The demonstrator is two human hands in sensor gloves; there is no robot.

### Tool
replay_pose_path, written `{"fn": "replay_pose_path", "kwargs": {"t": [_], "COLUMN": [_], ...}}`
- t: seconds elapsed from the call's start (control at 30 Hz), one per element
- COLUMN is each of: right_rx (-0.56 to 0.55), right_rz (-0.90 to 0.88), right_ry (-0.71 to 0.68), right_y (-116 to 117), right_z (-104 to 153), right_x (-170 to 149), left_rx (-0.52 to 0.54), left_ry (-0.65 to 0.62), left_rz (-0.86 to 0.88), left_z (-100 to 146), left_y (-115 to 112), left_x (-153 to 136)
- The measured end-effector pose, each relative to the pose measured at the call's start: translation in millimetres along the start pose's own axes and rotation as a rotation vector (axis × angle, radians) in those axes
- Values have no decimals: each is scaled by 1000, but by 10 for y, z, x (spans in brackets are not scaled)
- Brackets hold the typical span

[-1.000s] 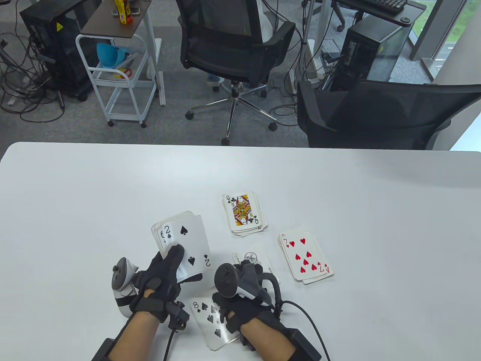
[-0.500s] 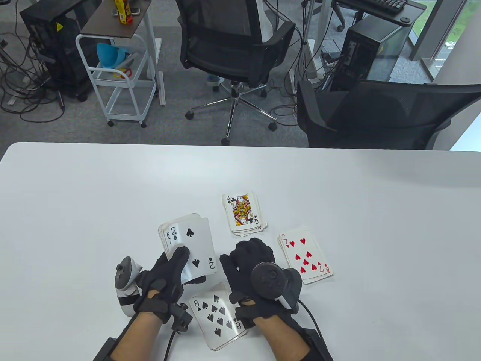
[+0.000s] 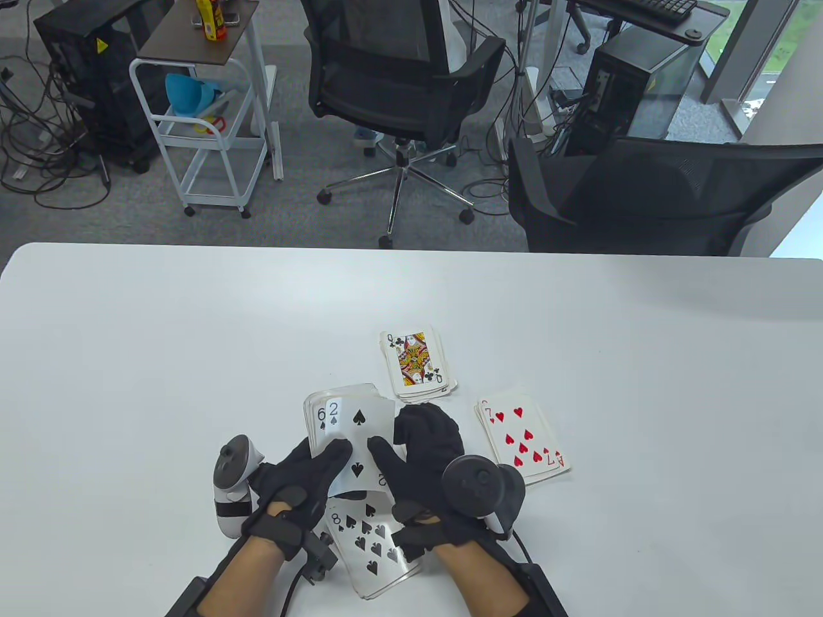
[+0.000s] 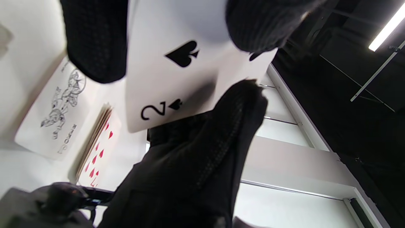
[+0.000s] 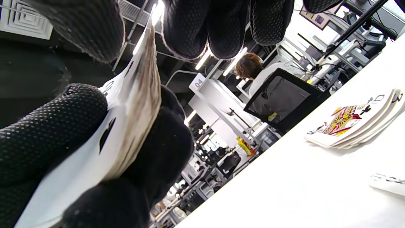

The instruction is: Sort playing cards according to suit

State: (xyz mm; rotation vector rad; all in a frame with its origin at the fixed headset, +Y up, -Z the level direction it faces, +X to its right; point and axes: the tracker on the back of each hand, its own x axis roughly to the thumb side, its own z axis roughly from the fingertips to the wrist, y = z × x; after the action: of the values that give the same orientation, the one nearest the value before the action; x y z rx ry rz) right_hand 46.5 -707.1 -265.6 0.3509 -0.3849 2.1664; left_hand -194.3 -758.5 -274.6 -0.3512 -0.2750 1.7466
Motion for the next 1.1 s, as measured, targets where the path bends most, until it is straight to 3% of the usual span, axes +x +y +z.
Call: {"fn": "replay_pose_path", "kwargs": {"t": [0.7,0.87,1.1], "right_rx": [-34,-111,-51], "right_rz": [-60,-46,-40], "right_ry": [6,3,29], "right_y": [-56,-165,-179], "right_z": [-18,-35,-70], "right_x": [-39,-49,-102], "left_rx": [-25,-29,-27], "left_ry": [32,65,71], "left_rz": [-16,-57,-53], "left_z": [-12,-7,-8], "left_y": [-29,-11,4], "left_x": [0,20,13]}}
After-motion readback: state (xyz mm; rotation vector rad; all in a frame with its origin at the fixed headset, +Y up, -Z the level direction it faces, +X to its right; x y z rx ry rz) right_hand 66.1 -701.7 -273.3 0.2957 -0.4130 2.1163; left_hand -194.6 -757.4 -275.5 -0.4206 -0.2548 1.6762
